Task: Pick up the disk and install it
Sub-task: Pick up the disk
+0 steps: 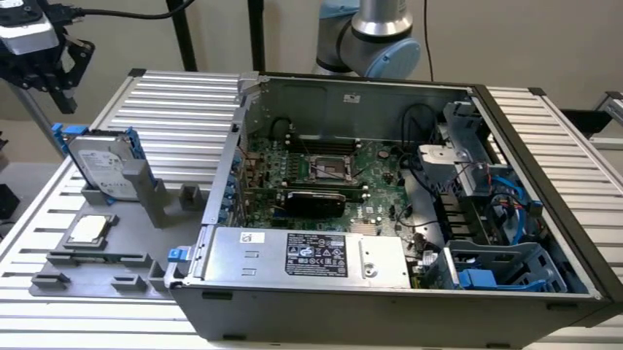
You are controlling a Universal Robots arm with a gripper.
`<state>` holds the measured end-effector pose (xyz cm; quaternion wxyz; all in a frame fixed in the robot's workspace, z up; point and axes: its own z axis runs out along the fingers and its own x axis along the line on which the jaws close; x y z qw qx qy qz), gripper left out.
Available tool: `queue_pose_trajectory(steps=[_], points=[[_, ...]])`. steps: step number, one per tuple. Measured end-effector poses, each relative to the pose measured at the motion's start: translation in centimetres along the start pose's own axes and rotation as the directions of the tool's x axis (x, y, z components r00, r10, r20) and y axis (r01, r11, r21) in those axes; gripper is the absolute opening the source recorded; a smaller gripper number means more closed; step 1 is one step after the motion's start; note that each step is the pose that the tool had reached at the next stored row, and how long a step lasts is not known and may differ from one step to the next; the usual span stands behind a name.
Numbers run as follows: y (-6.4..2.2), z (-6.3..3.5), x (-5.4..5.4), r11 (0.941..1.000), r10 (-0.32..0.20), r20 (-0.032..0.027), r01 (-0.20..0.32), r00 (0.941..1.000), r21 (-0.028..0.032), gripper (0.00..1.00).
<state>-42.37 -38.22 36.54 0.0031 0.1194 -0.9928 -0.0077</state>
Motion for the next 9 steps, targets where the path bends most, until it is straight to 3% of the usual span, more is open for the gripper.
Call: queue_pose_trajectory(steps=[4,9], points=[[0.00,0.09,0.00,0.9973,-0.074,-0.0012,0.074,0.9973,0.0003,0.00],[-0.01,0.17,0.00,0.9864,-0.164,-0.0027,0.165,0.9864,0.0005,0.00]])
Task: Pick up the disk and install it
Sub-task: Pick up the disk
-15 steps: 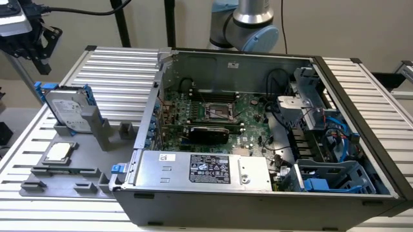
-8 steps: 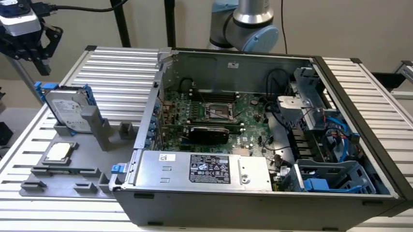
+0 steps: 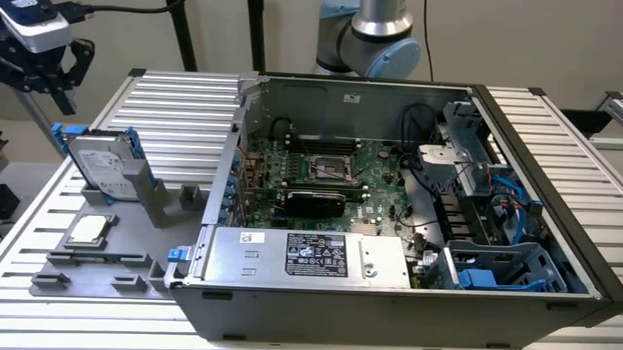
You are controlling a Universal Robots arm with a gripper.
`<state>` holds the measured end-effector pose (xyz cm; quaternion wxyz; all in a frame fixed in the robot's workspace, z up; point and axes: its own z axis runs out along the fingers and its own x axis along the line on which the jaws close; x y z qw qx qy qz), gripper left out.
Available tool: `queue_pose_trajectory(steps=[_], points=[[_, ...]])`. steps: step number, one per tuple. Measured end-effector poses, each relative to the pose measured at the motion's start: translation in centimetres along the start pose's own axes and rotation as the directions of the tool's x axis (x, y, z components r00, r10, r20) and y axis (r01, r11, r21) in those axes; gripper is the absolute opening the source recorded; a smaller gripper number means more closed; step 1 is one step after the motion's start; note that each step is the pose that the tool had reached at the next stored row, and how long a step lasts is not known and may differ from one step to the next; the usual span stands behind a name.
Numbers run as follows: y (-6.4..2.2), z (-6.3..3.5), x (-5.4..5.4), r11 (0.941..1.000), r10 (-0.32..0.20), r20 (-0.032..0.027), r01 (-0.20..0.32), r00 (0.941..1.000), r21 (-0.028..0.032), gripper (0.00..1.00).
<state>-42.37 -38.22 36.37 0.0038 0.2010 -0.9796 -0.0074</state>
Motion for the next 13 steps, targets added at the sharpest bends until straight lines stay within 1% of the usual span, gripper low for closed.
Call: queue_pose_trajectory(steps=[3,6,8,10,13], points=[[0.00,0.04,0.00,0.9985,-0.054,-0.0009,0.054,0.9985,0.0002,0.00],[0.00,0.09,0.00,0.9942,-0.108,-0.0018,0.108,0.9942,0.0004,0.00],[0.00,0.12,0.00,0.9896,-0.144,-0.0024,0.144,0.9896,0.0004,0.00],[0.00,0.15,0.00,0.9837,-0.180,-0.0030,0.180,0.9837,0.0005,0.00],[0.00,0.19,0.00,0.9725,-0.233,-0.0039,0.233,0.9724,0.0006,0.00]])
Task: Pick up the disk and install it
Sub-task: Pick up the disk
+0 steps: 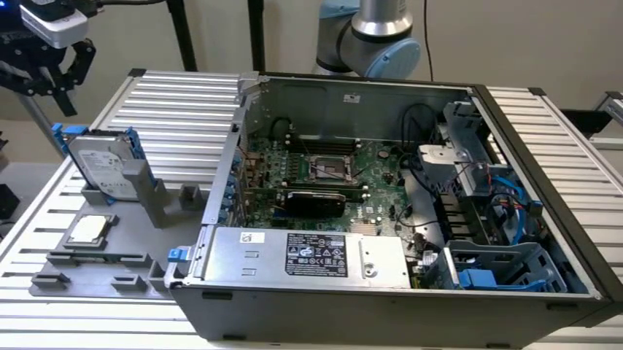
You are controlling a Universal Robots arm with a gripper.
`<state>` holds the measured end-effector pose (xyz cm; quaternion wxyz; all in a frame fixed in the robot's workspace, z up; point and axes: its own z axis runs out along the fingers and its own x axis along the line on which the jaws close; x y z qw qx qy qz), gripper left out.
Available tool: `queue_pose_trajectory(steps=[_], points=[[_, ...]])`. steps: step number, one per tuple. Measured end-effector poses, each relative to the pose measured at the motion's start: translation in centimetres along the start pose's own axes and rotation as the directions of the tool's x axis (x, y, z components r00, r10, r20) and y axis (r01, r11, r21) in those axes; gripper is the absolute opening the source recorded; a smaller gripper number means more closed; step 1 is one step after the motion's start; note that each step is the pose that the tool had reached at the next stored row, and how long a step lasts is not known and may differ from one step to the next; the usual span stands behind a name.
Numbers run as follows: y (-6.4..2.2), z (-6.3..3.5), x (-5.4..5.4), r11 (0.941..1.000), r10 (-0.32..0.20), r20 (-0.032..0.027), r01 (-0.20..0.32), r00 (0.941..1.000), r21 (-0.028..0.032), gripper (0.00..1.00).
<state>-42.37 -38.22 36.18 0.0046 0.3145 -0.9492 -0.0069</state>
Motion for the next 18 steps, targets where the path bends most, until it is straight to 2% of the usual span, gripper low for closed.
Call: queue_pose_trajectory(steps=[4,9,14,18], points=[[0.00,0.06,0.00,0.9974,-0.072,-0.0012,0.072,0.9974,0.0002,0.00],[0.00,0.13,0.00,0.9865,-0.164,-0.0026,0.164,0.9865,0.0005,0.00],[0.00,0.20,0.00,0.9678,-0.252,-0.0041,0.252,0.9678,0.0006,0.00],[0.00,0.26,0.00,0.9470,-0.321,-0.0053,0.321,0.9470,0.0006,0.00]])
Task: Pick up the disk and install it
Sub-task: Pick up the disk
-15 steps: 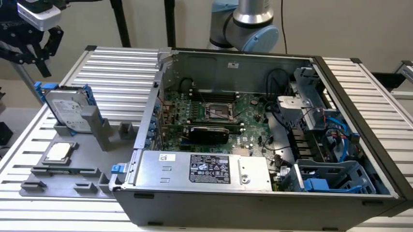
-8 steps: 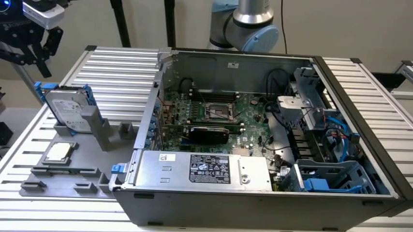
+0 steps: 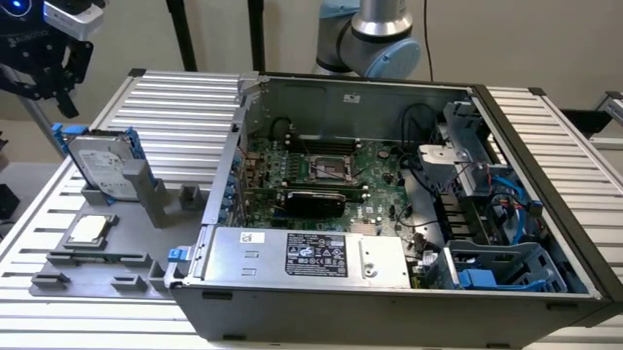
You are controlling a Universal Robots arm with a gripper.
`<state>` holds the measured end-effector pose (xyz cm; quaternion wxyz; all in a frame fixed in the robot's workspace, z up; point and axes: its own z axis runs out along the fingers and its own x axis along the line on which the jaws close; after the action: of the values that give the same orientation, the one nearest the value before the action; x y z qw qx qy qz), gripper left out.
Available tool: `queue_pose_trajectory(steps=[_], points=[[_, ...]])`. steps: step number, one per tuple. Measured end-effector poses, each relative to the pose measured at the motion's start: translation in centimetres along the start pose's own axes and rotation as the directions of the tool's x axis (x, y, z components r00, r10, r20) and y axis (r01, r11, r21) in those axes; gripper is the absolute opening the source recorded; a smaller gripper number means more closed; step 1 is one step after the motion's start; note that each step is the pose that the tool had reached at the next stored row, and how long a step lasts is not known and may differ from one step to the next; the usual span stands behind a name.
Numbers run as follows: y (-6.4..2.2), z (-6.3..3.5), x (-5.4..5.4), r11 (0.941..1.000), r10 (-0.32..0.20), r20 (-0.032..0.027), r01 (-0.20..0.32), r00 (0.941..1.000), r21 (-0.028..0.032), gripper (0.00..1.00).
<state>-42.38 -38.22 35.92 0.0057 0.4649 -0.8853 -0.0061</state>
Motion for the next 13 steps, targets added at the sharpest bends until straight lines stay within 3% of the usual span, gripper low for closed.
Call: queue_pose_trajectory(steps=[4,7,13], points=[[0.00,0.06,0.00,0.9973,-0.074,-0.0012,0.074,0.9973,0.0003,0.00],[0.00,0.10,0.00,0.9918,-0.128,-0.0021,0.128,0.9918,0.0004,0.00],[0.00,0.20,0.00,0.9717,-0.236,-0.0039,0.236,0.9717,0.0006,0.00]])
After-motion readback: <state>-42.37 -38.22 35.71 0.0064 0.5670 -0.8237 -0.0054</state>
